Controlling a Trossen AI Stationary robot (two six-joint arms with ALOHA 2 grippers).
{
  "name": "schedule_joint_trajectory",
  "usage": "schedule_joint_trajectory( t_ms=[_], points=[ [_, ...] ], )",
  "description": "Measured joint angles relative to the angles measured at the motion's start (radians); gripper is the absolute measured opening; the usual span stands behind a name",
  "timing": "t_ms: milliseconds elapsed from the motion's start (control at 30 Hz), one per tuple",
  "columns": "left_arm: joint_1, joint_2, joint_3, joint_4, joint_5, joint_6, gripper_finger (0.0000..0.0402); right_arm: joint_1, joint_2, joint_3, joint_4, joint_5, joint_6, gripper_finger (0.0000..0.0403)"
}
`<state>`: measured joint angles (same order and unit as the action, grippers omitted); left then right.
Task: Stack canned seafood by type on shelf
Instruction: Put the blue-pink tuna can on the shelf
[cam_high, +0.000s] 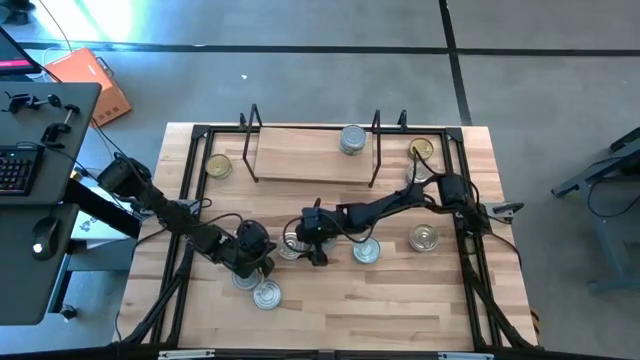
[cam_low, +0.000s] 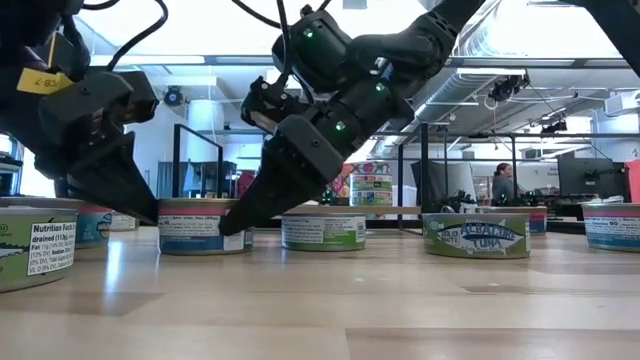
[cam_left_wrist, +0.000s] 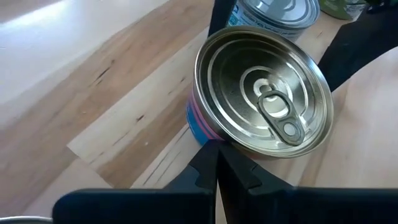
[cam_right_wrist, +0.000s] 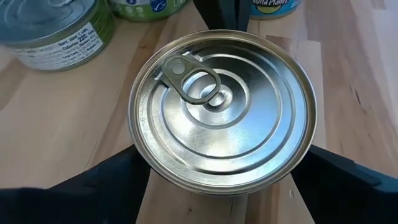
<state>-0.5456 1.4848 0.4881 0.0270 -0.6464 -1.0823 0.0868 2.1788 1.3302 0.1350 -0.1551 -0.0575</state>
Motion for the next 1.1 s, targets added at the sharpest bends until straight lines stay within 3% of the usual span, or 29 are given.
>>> schedule_joint_trajectory(
  t_ms=[333, 600, 733, 1000, 1100],
  points=[
    [-0.061, -0.112, 0.006, -0.102, -0.095, -0.051, 0.0000, 0.020, 0.001, -0.172, 0.342, 0.040, 0.134, 0.0321],
    [-0.070, -0.143, 0.007, -0.114, -0.112, -0.031, 0.0000, 0.080, -0.051, -0.175, 0.244, 0.186, 0.136, 0.0313],
    [-0.070, -0.142, 0.006, -0.115, -0.064, -0.032, 0.0000, 0.095, -0.093, -0.176, 0.169, 0.232, 0.120, 0.0307],
    [-0.071, -0.095, 0.005, -0.082, 0.032, -0.035, 0.0000, 0.072, -0.092, -0.176, 0.144, 0.123, 0.082, 0.0308],
    [-0.069, -0.055, 0.005, -0.051, 0.064, -0.034, 0.0000, 0.063, -0.092, -0.176, 0.138, 0.088, 0.043, 0.0325]
  ],
)
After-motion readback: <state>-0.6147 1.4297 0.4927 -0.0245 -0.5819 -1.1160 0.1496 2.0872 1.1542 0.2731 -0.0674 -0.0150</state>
